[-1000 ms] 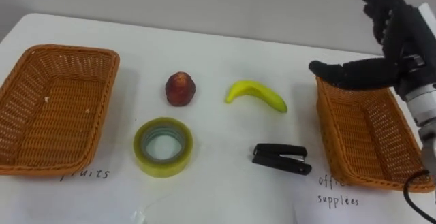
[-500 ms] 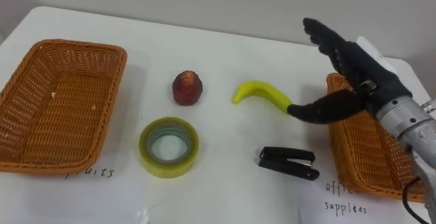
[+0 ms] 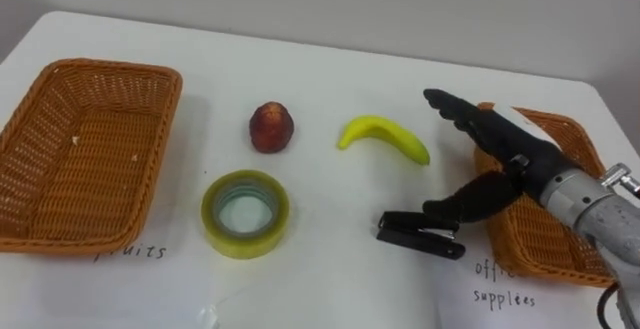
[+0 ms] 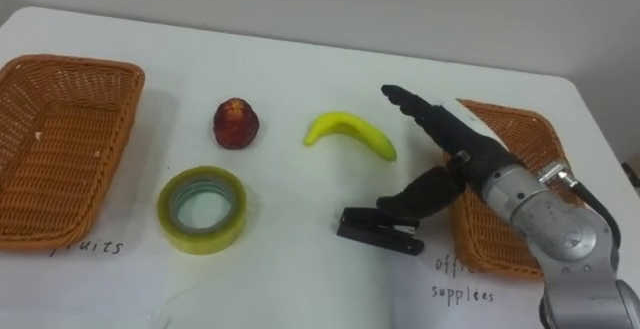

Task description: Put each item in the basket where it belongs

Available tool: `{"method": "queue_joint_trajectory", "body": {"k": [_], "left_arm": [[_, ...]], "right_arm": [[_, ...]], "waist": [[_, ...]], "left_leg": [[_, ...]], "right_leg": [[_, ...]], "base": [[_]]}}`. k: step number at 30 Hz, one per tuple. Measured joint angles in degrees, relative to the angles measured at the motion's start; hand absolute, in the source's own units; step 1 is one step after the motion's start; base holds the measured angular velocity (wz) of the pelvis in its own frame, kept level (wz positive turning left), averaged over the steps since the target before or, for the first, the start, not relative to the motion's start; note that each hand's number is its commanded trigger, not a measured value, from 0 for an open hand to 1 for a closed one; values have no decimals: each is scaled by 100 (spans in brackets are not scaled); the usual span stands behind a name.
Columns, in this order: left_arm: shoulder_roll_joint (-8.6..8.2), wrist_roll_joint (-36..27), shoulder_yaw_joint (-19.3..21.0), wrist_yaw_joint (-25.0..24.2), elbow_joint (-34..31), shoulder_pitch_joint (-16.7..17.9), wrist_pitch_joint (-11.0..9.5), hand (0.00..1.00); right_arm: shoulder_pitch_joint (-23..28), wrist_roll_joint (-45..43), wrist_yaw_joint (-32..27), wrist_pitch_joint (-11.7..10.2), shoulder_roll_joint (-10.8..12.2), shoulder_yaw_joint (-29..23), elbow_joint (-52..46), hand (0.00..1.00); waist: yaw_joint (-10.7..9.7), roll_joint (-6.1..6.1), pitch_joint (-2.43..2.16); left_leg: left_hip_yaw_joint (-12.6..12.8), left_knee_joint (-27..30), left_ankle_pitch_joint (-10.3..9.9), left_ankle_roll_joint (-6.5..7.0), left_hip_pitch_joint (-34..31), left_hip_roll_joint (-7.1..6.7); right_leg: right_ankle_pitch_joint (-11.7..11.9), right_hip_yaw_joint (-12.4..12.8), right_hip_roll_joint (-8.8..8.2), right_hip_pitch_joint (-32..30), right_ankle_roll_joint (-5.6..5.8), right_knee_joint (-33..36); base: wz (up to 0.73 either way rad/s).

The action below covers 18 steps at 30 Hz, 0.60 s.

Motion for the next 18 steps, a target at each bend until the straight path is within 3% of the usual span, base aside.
{"method": "queue_joint_trajectory", "body": {"k": [18], "left_arm": [[41,-6,-1,20,-19,-36,16,0]], "right_arm": [[3,-122,304,126,1,220,-1,0]], "waist": [[140,-11,-2]], "left_leg": [[-14,5,1,1,3,0]], "right_leg": [[0,-9,-2,9,0,-5]], "base": [[0]]}}
